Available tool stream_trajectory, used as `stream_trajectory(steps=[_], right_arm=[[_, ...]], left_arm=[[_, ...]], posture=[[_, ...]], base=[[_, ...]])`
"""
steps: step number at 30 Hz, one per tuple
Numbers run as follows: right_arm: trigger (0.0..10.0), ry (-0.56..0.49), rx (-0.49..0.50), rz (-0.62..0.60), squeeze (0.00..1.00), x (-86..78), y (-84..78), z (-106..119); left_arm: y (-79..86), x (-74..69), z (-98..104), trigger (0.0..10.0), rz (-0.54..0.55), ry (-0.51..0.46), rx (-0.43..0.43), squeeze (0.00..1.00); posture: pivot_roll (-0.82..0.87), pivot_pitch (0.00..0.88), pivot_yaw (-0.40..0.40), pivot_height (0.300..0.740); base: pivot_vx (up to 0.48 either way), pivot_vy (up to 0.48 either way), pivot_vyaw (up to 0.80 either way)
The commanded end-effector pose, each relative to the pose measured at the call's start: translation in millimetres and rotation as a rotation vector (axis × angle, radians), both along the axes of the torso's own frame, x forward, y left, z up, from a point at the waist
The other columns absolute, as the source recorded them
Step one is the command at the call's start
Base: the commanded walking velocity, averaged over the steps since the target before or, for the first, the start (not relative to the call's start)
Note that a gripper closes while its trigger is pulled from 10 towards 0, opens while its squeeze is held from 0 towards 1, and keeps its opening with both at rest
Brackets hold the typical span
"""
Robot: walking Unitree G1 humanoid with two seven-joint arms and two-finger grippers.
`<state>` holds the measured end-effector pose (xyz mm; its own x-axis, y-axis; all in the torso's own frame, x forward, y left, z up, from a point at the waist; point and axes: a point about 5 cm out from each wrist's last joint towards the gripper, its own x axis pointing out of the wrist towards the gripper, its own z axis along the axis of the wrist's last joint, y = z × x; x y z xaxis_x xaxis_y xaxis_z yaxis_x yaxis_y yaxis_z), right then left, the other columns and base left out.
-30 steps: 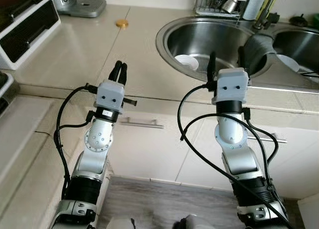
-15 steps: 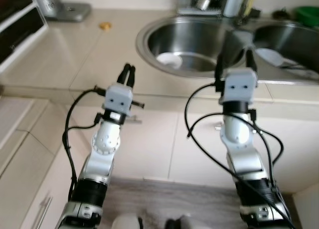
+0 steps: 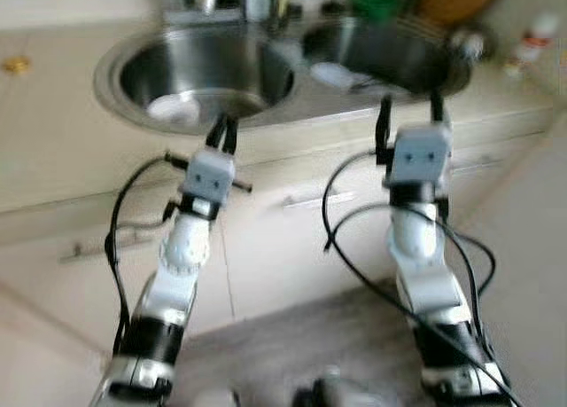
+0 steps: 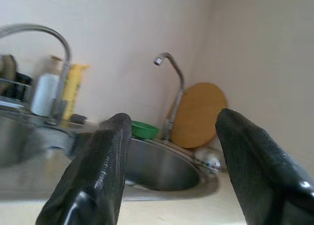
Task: Kitchen organization
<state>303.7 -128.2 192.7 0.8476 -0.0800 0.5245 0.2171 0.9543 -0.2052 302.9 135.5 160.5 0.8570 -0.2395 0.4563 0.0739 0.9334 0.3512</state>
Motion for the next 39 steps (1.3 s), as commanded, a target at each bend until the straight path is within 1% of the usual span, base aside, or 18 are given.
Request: stream_trajectory(steps=[1, 8, 10, 13, 17, 19, 24, 27, 30, 31, 34, 39], right_arm=[[10.0, -0.017, -0.005, -0.042, 0.0, -0.9, -9.1, 3], [10.0, 0.0, -0.009, -0.076, 0.0, 0.2, -13.3, 1], [10.0, -0.002, -0.033, -0.087, 0.0, 0.6, -13.4, 1], [10.0, 0.007, -0.037, -0.1, 0.0, 0.9, -14.4, 0], [10.0, 0.043, -0.001, -0.119, 0.0, 3.4, -18.1, -4], [10.0, 0.041, -0.018, -0.13, 0.0, 3.5, -18.9, -4], [10.0, 0.049, -0.03, -0.138, 0.0, 4.1, -18.8, -5], [10.0, 0.076, -0.047, -0.152, 0.0, 5.6, -19.9, -8], [10.0, 0.118, -0.013, -0.172, 0.0, 6.9, -24.2, -14], [10.0, 0.131, 0.004, -0.173, 0.0, 7.3, -25.8, -15], [10.0, 0.13, 0.01, -0.172, 0.0, 6.9, -26.5, -15], [10.0, 0.133, 0.004, -0.174, 0.0, 7.2, -26.7, -15]], left_arm=[[-6.0, 0.6, 1, 10.0, -0.016, 0.0, 0.001, 0.0], [-6.0, 0.6, 2, 10.0, -0.016, -0.003, 0.0, 0.0], [-5.2, 1.3, 2, 10.0, -0.013, -0.004, 0.001, 0.0], [-5.1, 1.4, 2, 10.0, -0.012, -0.003, 0.001, 0.0], [-5.4, 1.2, 3, 10.0, -0.021, -0.01, -0.011, 0.0], [-5.0, 1.1, 3, 10.0, -0.019, -0.009, -0.011, 0.0], [-5.1, 1.5, 2, 10.0, -0.018, -0.002, -0.012, 0.0], [-5.7, 1.7, 2, 10.0, -0.022, 0.005, -0.02, 0.0], [-5.5, 2.3, 0, 10.0, -0.019, 0.019, -0.031, 0.0], [-5.0, 3.6, -2, 10.0, -0.013, 0.041, -0.037, 0.0], [-4.0, 5.7, -4, 10.0, -0.01, 0.068, -0.058, 0.0], [-5.4, 6.1, -4, 10.0, -0.016, 0.069, -0.06, 0.0]], posture=[[0.16, 0.0, -0.028, 0.74], [0.16, 0.0, -0.027, 0.74], [0.16, 0.0, -0.026, 0.74], [0.16, 0.0, -0.026, 0.74], [0.16, 0.0, -0.025, 0.74], [0.16, 0.0, -0.025, 0.74], [0.16, 0.0, -0.025, 0.74], [0.15, 0.0, -0.025, 0.74], [0.15, 0.0, -0.025, 0.74], [0.15, 0.0, -0.025, 0.74], [0.15, 0.0, -0.026, 0.74], [0.15, 0.0, -0.028, 0.74]], base=[[0.0, -0.48, -0.8], [0.0, -0.48, -0.8], [0.0, -0.48, -0.8], [0.0, -0.48, -0.8], [0.0, -0.373, -0.76], [0.0, 0.0, -0.8], [0.0, 0.0, 0.0], [0.0, 0.0, 0.0], [0.0, 0.0, 0.0], [0.0, 0.274, -0.8], [0.0, 0.411, -0.8], [0.0, 0.48, -0.8]])
